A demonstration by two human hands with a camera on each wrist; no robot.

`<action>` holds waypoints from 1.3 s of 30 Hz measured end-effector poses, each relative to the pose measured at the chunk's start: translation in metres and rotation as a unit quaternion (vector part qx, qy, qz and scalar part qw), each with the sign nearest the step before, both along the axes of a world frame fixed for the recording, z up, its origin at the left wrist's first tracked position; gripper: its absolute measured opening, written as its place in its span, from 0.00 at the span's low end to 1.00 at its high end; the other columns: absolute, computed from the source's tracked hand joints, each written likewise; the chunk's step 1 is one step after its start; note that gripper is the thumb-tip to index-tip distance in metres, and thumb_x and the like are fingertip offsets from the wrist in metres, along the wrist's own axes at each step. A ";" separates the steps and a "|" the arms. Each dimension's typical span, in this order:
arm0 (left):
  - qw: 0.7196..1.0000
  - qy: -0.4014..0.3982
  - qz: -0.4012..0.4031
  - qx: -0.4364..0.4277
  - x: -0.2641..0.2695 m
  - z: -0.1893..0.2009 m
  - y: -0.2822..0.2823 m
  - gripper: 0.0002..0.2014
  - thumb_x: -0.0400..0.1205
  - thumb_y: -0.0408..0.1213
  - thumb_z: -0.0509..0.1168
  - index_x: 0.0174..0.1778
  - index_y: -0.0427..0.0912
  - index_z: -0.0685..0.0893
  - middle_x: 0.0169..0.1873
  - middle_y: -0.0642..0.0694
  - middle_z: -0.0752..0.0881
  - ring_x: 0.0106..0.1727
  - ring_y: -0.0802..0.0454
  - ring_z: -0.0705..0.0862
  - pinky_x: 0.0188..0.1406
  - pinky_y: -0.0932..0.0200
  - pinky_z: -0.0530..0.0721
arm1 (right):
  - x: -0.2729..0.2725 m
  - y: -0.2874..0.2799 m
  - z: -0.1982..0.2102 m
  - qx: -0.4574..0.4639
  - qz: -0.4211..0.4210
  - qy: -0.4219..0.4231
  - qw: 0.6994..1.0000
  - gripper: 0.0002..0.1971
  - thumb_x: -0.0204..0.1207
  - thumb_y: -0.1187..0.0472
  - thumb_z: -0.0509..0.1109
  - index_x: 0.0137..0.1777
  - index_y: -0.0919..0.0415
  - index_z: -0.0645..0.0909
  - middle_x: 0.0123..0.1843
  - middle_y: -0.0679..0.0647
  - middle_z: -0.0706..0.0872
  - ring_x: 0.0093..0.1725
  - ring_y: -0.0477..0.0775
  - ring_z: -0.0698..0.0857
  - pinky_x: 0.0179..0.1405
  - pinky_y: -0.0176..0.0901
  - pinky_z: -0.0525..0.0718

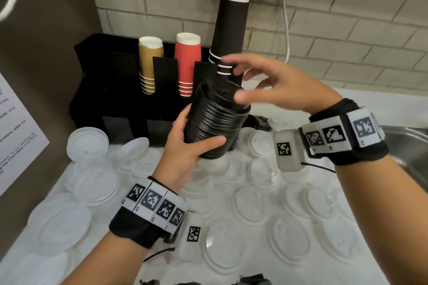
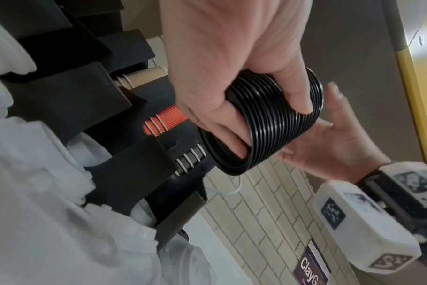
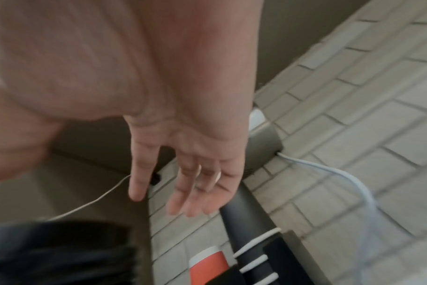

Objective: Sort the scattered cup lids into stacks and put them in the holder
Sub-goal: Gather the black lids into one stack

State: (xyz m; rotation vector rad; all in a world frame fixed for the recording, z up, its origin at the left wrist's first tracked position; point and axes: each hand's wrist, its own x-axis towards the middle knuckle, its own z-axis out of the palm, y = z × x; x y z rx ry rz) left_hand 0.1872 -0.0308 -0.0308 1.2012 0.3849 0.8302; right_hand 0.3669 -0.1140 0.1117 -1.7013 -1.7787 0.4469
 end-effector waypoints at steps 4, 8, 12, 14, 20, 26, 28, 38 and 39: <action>0.999 -0.028 0.018 -0.008 -0.004 0.003 0.010 0.45 0.64 0.30 0.81 0.78 0.46 0.72 0.66 0.44 0.86 0.66 0.47 0.85 0.58 0.52 0.87 | 0.054 0.025 -0.030 -0.040 -0.174 0.003 0.984 0.13 0.83 0.50 0.62 0.61 0.52 0.83 0.55 0.42 0.85 0.55 0.44 0.81 0.55 0.39 0.77; 0.999 -0.036 0.025 -0.006 -0.008 0.006 0.018 0.47 0.63 0.33 0.80 0.80 0.46 0.69 0.68 0.42 0.84 0.68 0.47 0.84 0.59 0.52 0.86 | 0.089 0.049 -0.094 -0.330 -0.191 -0.167 0.909 0.17 0.85 0.58 0.58 0.68 0.64 0.79 0.69 0.60 0.81 0.67 0.60 0.78 0.64 0.48 0.75; 0.999 -0.031 0.033 -0.002 -0.010 0.001 0.023 0.48 0.61 0.35 0.80 0.79 0.48 0.70 0.66 0.45 0.85 0.66 0.48 0.85 0.53 0.56 0.87 | 0.097 0.063 -0.130 -0.360 -0.207 -0.199 0.888 0.18 0.83 0.52 0.58 0.70 0.55 0.75 0.69 0.64 0.76 0.67 0.66 0.76 0.64 0.51 0.75; 0.999 -0.029 0.035 -0.001 -0.010 0.000 0.024 0.47 0.61 0.34 0.80 0.79 0.49 0.70 0.65 0.46 0.86 0.65 0.48 0.86 0.52 0.56 0.87 | 0.100 0.067 -0.135 -0.363 -0.237 -0.202 0.878 0.20 0.83 0.49 0.59 0.73 0.52 0.74 0.71 0.64 0.73 0.70 0.68 0.73 0.71 0.57 0.72; 0.999 -0.018 0.049 0.004 -0.010 -0.003 0.028 0.45 0.61 0.34 0.81 0.76 0.53 0.73 0.65 0.46 0.86 0.66 0.49 0.86 0.53 0.55 0.87 | 0.109 0.086 -0.154 -0.306 -0.279 -0.151 0.898 0.24 0.82 0.53 0.64 0.74 0.61 0.66 0.67 0.65 0.79 0.64 0.65 0.80 0.54 0.46 0.75; 0.998 -0.013 0.061 0.004 -0.012 -0.005 0.031 0.44 0.62 0.31 0.80 0.77 0.51 0.73 0.66 0.45 0.85 0.66 0.48 0.85 0.54 0.54 0.87 | 0.125 0.094 -0.157 -0.242 -0.314 -0.102 0.913 0.21 0.82 0.60 0.63 0.72 0.68 0.71 0.69 0.67 0.78 0.66 0.66 0.79 0.56 0.47 0.76; 0.998 -0.013 0.058 0.001 -0.012 -0.005 0.030 0.46 0.61 0.32 0.83 0.77 0.51 0.73 0.66 0.45 0.85 0.66 0.49 0.86 0.53 0.55 0.87 | 0.134 0.090 -0.149 -0.188 -0.340 -0.043 0.921 0.19 0.83 0.63 0.61 0.71 0.69 0.73 0.68 0.68 0.79 0.66 0.66 0.79 0.58 0.48 0.75; 0.999 0.005 0.036 -0.003 0.001 -0.009 0.016 0.45 0.60 0.37 0.82 0.75 0.53 0.74 0.64 0.48 0.87 0.65 0.49 0.86 0.61 0.47 0.87 | 0.052 0.044 -0.058 0.128 -0.085 0.494 0.856 0.18 0.77 0.69 0.56 0.58 0.52 0.81 0.55 0.58 0.85 0.51 0.55 0.83 0.47 0.47 0.85; 0.999 0.007 0.034 -0.003 0.002 -0.008 0.014 0.46 0.59 0.39 0.83 0.75 0.53 0.74 0.64 0.48 0.87 0.65 0.49 0.86 0.62 0.45 0.86 | 0.040 0.042 -0.053 0.096 -0.050 0.489 0.866 0.18 0.79 0.70 0.53 0.60 0.52 0.79 0.55 0.59 0.83 0.51 0.55 0.82 0.47 0.46 0.83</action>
